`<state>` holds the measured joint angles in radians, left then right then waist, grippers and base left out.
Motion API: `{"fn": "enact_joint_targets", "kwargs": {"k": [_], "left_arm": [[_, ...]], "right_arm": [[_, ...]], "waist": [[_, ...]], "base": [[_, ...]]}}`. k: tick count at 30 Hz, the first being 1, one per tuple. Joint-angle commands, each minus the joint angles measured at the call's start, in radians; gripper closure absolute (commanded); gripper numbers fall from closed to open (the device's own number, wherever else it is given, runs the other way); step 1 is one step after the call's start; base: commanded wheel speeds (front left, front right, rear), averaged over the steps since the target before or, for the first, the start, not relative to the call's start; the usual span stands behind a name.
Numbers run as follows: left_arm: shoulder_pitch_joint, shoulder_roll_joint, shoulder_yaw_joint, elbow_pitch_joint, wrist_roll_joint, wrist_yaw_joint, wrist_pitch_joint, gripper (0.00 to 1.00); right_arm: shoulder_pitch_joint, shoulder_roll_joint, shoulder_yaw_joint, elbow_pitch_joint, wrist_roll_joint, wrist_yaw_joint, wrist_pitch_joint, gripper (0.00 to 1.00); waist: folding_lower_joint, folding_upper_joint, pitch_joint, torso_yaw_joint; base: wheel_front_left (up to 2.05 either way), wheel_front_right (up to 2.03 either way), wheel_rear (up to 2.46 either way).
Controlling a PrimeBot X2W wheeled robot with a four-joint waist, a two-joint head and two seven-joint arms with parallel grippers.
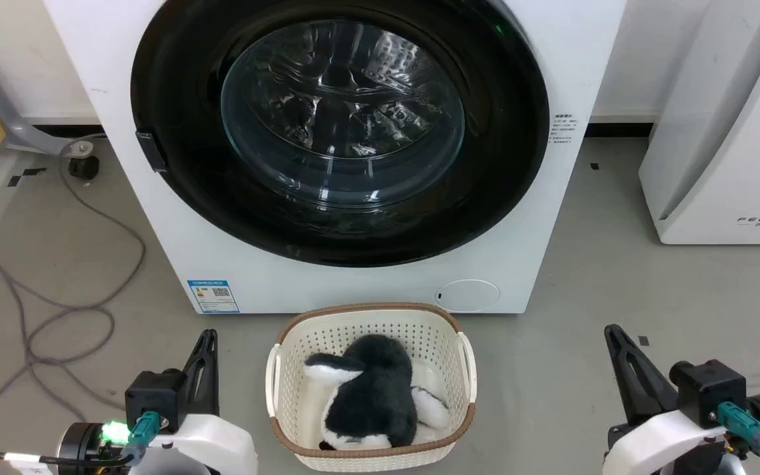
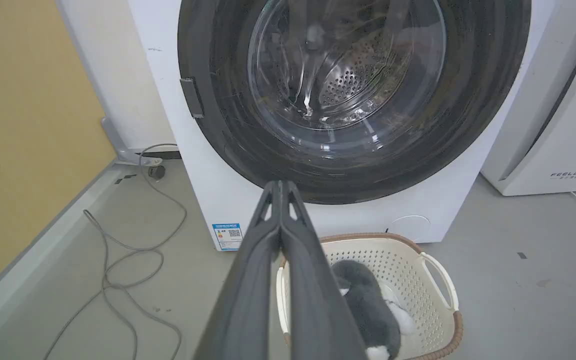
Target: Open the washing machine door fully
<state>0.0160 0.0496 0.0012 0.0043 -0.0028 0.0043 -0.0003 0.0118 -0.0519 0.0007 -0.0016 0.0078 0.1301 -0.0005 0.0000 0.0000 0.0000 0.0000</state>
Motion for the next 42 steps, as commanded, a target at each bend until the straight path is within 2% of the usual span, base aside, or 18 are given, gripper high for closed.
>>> {"fn": "enact_joint_targets", "kwargs": {"k": [1,21,22,42], "left_arm": [[-0.016,0.001,-0.001,-0.004,0.003,-0.004,0.0,1.0],[-0.016,0.001,-0.001,-0.004,0.003,-0.004,0.0,1.0],[0.0,0.0,-0.001,0.0,0.0,0.0,0.0,0.0],[-0.008,0.0,-0.014,0.001,-0.013,0.027,-0.036,0.0]], "right_arm": [[-0.012,0.002,-0.001,0.002,-0.008,0.001,0.0,1.0],[-0.012,0.002,-0.001,0.002,-0.008,0.001,0.0,1.0],[0.0,0.0,0.0,0.0,0.0,0.0,0.0,0.0],[-0.004,0.0,-0.027,-0.023,0.068,0.0,-0.036,0.0]], "waist": [[0.0,0.0,0.0,0.0],[0.0,0.0,0.0,0.0],[0.0,0.0,0.0,0.0],[0.0,0.0,0.004,0.001]], "base": [[0.0,0.0,0.0],[0.0,0.0,0.0],[0.0,0.0,0.0],[0.0,0.0,0.0]]}}
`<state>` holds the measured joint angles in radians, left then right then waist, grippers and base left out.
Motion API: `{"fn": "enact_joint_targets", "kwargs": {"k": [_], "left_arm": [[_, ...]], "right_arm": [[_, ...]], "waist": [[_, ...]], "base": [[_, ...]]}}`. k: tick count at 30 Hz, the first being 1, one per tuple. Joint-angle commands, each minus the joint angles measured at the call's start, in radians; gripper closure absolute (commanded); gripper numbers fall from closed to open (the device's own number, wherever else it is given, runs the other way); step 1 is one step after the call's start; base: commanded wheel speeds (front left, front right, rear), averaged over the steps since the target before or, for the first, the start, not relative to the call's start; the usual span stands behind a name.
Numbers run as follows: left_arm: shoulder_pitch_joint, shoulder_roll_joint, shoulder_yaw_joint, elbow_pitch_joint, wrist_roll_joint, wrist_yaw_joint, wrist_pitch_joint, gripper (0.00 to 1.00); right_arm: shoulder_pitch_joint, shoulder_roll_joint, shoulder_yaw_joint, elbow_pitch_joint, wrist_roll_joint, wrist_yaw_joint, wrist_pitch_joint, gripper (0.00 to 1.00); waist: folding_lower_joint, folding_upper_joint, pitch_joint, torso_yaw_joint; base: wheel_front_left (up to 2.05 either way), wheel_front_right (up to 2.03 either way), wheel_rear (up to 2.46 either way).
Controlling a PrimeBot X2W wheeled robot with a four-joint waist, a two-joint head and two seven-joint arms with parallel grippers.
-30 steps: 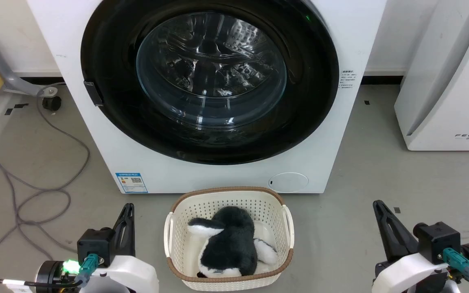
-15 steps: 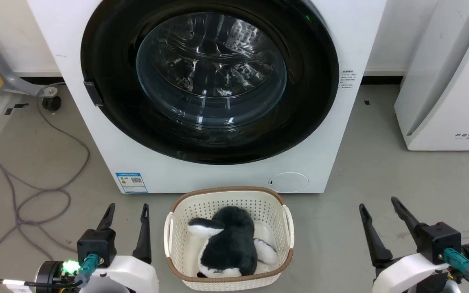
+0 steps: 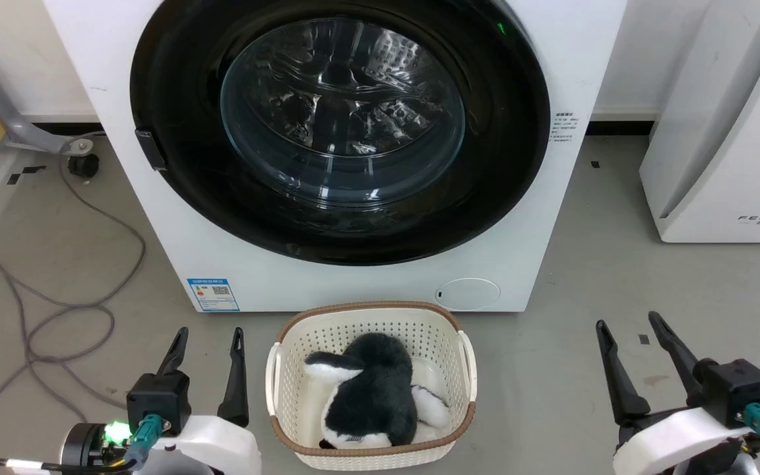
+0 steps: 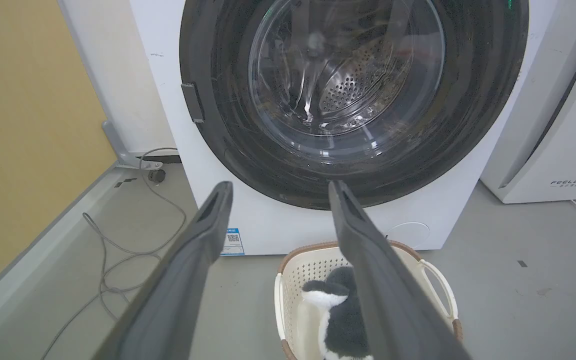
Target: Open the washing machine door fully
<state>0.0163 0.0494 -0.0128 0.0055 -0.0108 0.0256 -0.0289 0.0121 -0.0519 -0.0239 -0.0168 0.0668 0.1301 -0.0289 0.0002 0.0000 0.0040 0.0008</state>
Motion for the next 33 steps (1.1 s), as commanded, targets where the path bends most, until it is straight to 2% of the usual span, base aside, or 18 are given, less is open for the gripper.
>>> {"fn": "enact_joint_targets", "kwargs": {"k": [1,14,15,16,17,26,33], "left_arm": [[-0.009,0.0,-0.001,-0.001,-0.006,0.007,-0.01,0.0],[-0.012,0.0,-0.012,-0.004,-0.014,0.028,-0.041,0.0],[-0.013,0.0,-0.012,-0.005,-0.014,0.029,-0.043,0.0],[-0.013,0.0,-0.013,-0.005,-0.015,0.031,-0.045,0.0],[-0.014,0.0,-0.014,-0.005,-0.016,0.032,-0.047,0.0],[-0.017,0.0,-0.02,-0.006,-0.021,0.045,-0.066,0.0],[-0.022,0.0,-0.025,-0.007,-0.025,0.054,-0.081,0.0]], "right_arm": [[-0.004,0.0,-0.004,-0.01,0.014,0.0,-0.01,0.0],[-0.01,0.0,-0.013,-0.02,0.104,0.0,-0.041,0.0],[-0.01,0.0,-0.012,-0.02,0.109,0.0,-0.043,0.35],[-0.01,0.0,-0.013,-0.021,0.115,0.0,-0.045,0.91],[-0.01,0.0,-0.013,-0.021,0.125,0.0,-0.047,1.0],[-0.016,0.001,-0.012,-0.007,0.3,0.0,-0.066,1.0],[-0.028,0.001,-0.002,0.024,0.526,0.0,-0.081,1.0]], "waist": [[-0.0002,0.0,0.0,0.0],[-0.0002,0.0,0.001,0.001],[-0.0002,0.0,0.001,0.002],[-0.0002,0.0,0.002,0.002],[-0.0002,0.0,0.002,0.002],[-0.0002,0.0,0.006,0.002],[-0.0002,0.0,0.012,0.004]], "base": [[0.0,0.0,0.0],[0.0,0.0,0.0],[0.0,0.0,0.0],[0.0,0.0,0.0],[0.0,0.0,0.0],[0.0,0.0,0.0],[0.0,0.0,0.0]]}}
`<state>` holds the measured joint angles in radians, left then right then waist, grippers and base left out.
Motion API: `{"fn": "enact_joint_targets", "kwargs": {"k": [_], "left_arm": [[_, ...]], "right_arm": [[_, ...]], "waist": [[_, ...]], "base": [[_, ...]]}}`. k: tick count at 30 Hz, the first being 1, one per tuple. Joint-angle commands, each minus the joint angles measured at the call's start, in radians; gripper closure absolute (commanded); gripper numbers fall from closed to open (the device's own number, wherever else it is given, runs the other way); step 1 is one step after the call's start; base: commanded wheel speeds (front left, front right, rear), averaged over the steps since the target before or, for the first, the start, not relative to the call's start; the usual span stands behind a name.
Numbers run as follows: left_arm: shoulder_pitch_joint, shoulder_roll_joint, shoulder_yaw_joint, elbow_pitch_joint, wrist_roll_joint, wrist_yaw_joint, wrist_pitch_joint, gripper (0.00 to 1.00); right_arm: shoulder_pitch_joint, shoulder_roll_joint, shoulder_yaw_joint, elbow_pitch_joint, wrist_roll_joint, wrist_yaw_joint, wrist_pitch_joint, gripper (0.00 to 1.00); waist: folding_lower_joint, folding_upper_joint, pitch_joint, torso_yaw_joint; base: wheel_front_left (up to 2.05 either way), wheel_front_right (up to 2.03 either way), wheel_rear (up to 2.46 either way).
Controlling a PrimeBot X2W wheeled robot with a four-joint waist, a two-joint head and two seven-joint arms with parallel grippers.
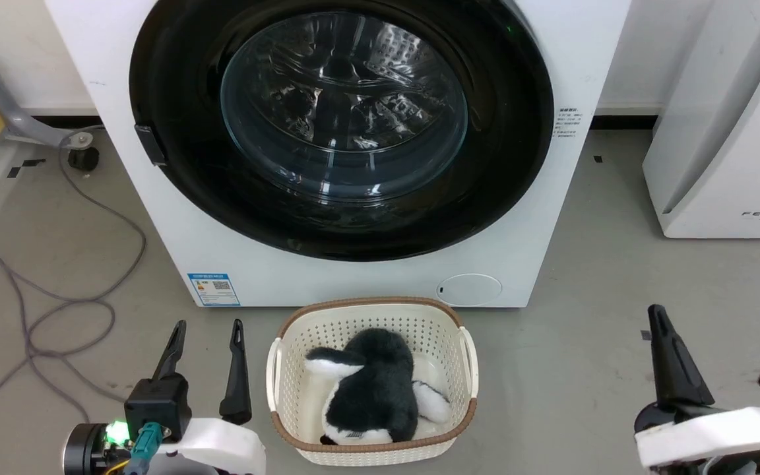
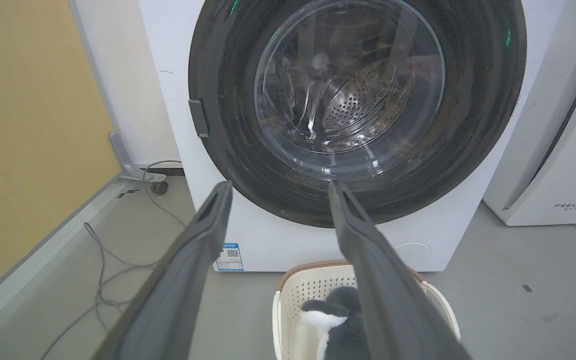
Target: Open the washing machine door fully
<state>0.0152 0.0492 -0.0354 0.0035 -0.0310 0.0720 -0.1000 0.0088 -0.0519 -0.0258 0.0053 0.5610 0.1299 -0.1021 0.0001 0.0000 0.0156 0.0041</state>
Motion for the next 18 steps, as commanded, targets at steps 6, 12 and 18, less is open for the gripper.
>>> {"fn": "enact_joint_targets", "kwargs": {"k": [6,12,18], "left_arm": [[-0.028,0.001,-0.005,-0.007,-0.009,0.016,-0.022,0.0],[-0.036,0.001,-0.01,-0.009,-0.011,0.025,-0.035,0.0],[-0.052,0.001,-0.015,-0.013,-0.011,0.031,-0.047,0.0]], "right_arm": [[-0.043,0.001,-0.016,0.011,0.255,0.0,-0.015,1.0],[-0.072,0.001,-0.062,0.031,0.392,0.0,0.013,1.0],[-0.127,0.001,-0.109,0.074,0.473,0.001,0.039,1.0]], "waist": [[-0.0001,0.0,0.009,0.004],[-0.0001,0.0,0.02,0.007],[-0.0001,0.0,0.04,0.013]], "base": [[0.0,0.0,0.0],[0.0,0.0,0.0],[0.0,0.0,0.0]]}}
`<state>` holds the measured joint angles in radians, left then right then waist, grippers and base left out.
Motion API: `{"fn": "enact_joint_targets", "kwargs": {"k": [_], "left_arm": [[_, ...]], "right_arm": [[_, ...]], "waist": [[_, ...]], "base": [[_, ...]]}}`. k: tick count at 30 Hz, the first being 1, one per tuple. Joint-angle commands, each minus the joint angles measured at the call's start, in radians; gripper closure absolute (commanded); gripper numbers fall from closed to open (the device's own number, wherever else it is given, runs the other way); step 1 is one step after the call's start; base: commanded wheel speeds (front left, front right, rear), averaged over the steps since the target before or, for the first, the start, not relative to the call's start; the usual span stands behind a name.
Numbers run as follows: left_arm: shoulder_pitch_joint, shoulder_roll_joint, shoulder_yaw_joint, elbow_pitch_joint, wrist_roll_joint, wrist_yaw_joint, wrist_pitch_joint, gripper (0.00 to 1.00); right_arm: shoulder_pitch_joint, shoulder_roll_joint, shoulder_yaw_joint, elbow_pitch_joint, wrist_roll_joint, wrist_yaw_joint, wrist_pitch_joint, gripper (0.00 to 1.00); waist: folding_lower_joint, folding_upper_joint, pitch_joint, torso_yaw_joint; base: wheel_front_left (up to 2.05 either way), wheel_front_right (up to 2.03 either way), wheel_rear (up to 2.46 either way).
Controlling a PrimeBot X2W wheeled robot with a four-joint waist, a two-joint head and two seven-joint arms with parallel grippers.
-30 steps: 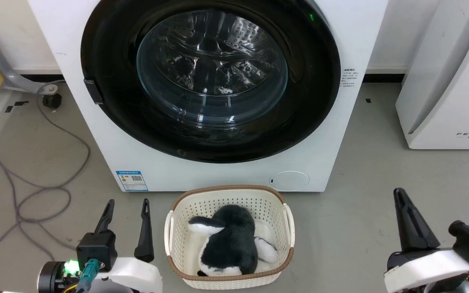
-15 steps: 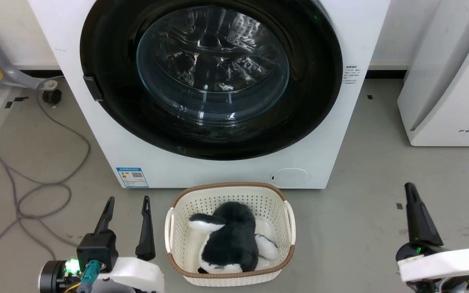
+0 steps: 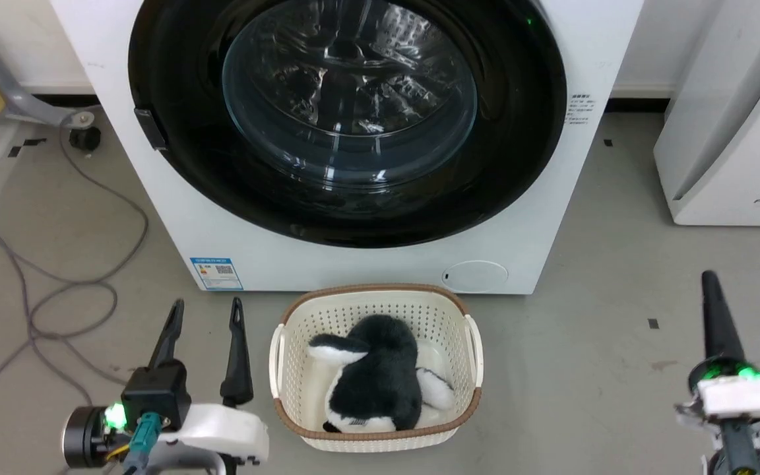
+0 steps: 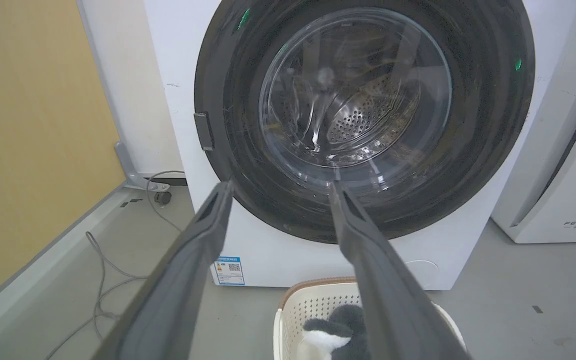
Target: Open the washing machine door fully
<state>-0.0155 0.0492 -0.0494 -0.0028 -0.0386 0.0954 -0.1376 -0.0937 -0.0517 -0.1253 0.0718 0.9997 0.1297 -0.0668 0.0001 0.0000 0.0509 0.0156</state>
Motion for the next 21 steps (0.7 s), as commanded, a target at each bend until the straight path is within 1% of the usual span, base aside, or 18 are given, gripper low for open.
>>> {"fn": "enact_joint_targets", "kwargs": {"k": [1,10,21], "left_arm": [[-0.024,0.001,-0.002,-0.007,-0.003,0.008,-0.012,0.0],[-0.056,0.001,-0.009,-0.02,-0.004,0.021,-0.031,0.0],[-0.106,0.001,-0.017,-0.039,-0.005,0.038,-0.054,0.0]], "right_arm": [[-0.036,0.001,-0.018,0.016,0.049,0.001,0.008,1.0],[-0.151,-0.012,-0.087,0.092,0.162,0.001,0.048,1.0],[-0.335,-0.067,-0.135,0.198,0.262,0.001,0.077,1.0]], "waist": [[0.0,0.0,0.008,0.003],[0.0,0.0,0.056,0.015],[0.0,0.0,0.139,0.031]], "base": [[0.0,0.0,0.0],[0.0,0.0,0.0],[0.0,0.0,0.0]]}}
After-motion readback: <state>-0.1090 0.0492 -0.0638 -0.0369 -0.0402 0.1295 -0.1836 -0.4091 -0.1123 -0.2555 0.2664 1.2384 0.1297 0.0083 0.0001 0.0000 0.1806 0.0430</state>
